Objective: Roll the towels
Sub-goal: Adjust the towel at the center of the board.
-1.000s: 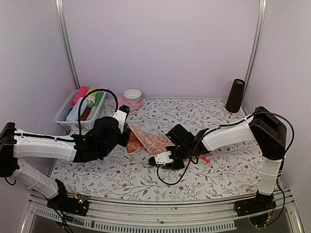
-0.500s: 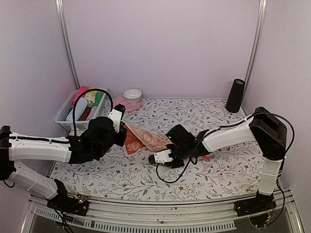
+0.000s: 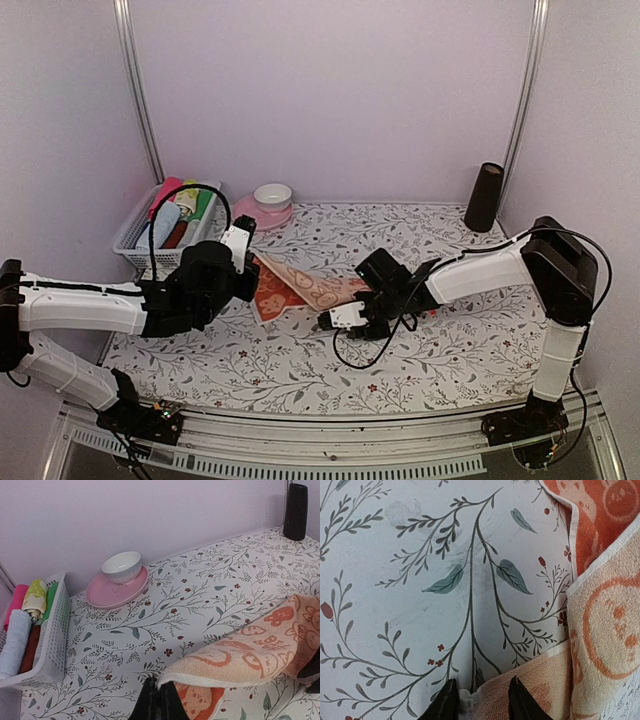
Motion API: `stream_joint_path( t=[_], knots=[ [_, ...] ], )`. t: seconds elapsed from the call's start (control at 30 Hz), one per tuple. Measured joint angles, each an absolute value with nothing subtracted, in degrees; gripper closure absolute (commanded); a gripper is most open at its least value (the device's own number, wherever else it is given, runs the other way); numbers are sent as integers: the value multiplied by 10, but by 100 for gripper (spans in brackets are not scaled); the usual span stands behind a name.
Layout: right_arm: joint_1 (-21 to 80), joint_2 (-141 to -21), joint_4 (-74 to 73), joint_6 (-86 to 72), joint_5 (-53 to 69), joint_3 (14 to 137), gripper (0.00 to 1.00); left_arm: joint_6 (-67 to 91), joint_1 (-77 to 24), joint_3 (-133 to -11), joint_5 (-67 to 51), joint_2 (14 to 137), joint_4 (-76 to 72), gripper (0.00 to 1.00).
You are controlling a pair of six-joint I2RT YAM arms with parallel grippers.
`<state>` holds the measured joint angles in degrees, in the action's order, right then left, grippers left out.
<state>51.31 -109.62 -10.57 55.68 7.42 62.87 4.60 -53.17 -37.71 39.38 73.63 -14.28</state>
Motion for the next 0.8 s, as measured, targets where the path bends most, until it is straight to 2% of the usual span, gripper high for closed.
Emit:
stream_joint_path(
  t=[0.37, 0.43, 0.6, 0.8],
  knots=[
    [470, -1073, -127, 563, 95, 604, 65, 46, -526, -377, 384, 736, -143, 100],
    [467, -1073, -128, 563, 100, 604, 69, 46, -525, -377, 381, 736, -144, 100],
    [467, -1076, -137, 568, 99, 606, 96, 46, -525, -377, 378, 738, -149, 100],
    [464, -1079, -153, 566, 98, 615, 97, 45, -524, -377, 373, 739, -150, 100]
  ],
)
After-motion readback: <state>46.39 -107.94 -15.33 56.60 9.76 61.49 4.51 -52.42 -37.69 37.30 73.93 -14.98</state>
